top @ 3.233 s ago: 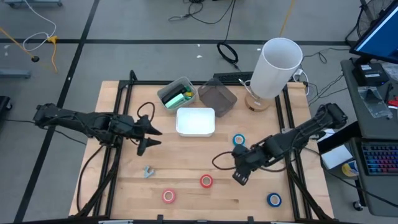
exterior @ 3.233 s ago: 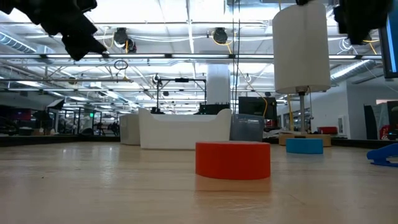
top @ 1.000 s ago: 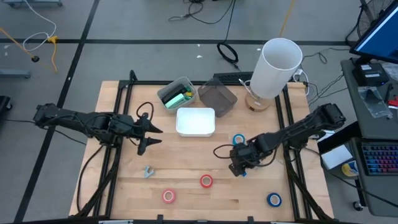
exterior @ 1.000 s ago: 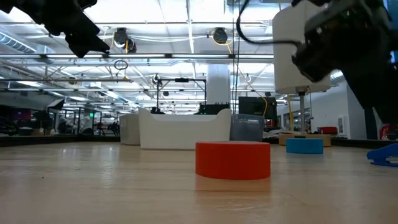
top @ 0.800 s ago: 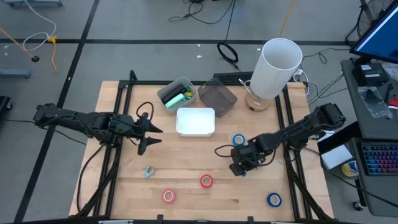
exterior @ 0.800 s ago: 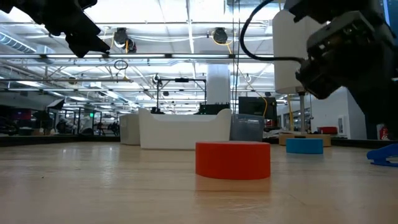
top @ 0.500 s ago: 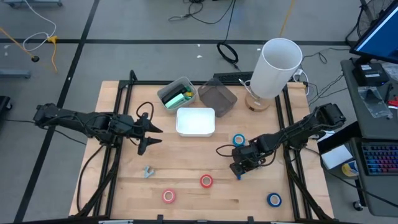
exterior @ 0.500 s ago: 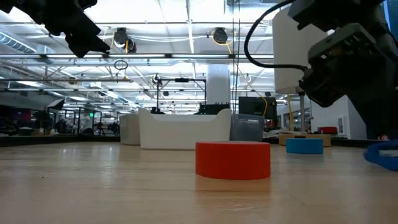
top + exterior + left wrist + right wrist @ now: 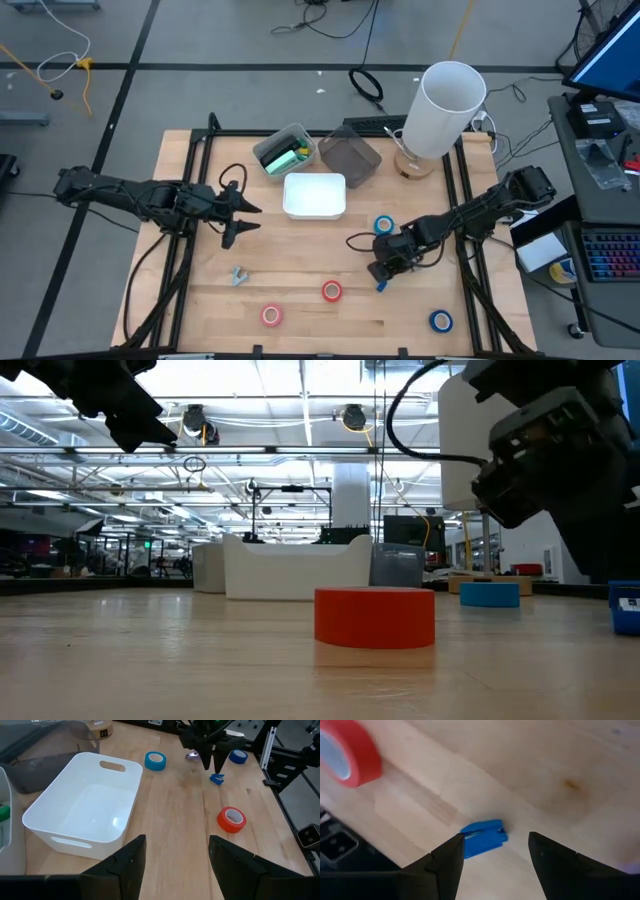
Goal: Pick and place Stapler, Stapler remover, tape
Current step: Put the blue stapler into the gray bin
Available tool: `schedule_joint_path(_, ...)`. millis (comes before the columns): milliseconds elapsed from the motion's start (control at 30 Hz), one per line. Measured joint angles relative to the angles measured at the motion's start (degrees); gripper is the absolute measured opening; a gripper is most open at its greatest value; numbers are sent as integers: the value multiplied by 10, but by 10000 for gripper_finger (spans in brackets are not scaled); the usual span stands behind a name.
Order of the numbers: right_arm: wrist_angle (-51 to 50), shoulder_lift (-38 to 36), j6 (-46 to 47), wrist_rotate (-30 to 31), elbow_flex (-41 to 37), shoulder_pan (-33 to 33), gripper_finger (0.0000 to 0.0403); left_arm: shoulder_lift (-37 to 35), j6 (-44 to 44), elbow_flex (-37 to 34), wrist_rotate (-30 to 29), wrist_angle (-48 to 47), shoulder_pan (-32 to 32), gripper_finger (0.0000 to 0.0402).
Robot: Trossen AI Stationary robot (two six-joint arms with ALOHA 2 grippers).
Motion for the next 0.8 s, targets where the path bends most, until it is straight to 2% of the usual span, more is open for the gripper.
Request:
schedule_joint_path(333,28,0,-200,2,0,3,212,0,-4,0,0,0,0,216)
schedule_joint_path(800,28,0,-665,0,0,4,212,0,-78,0,1,-1,0,216)
